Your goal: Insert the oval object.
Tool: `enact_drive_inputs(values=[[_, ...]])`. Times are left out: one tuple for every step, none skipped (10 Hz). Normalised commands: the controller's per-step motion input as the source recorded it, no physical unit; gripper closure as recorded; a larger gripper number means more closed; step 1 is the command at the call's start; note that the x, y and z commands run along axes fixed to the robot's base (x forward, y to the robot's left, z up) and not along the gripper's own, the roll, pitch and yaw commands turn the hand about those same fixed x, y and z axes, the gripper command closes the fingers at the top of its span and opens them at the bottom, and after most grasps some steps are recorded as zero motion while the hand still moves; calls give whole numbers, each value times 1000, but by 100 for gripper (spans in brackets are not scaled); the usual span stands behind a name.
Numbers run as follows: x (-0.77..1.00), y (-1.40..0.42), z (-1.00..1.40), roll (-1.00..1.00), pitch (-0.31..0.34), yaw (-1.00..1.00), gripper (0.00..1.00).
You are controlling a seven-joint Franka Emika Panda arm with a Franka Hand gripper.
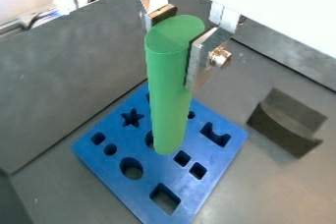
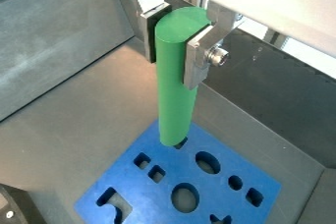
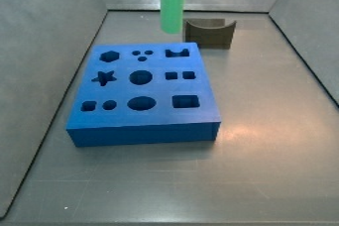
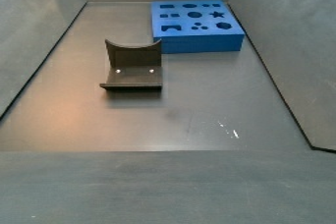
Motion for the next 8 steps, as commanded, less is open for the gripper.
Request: enact_drive_inputs(values=[[0, 0, -474, -36, -80, -1000, 100], [-46, -134, -494, -59, -27, -894, 100], [-111, -120, -571, -100, -59, -857, 100], [-43, -97, -474, -77, -20, -909, 100], [0, -97, -320, -33, -30, -986, 100], [0, -9, -323, -30, -23, -1000, 100], [0, 0, -291, -26, 0, -1000, 100], [0, 0, -277, -27, 0, -1000, 100]])
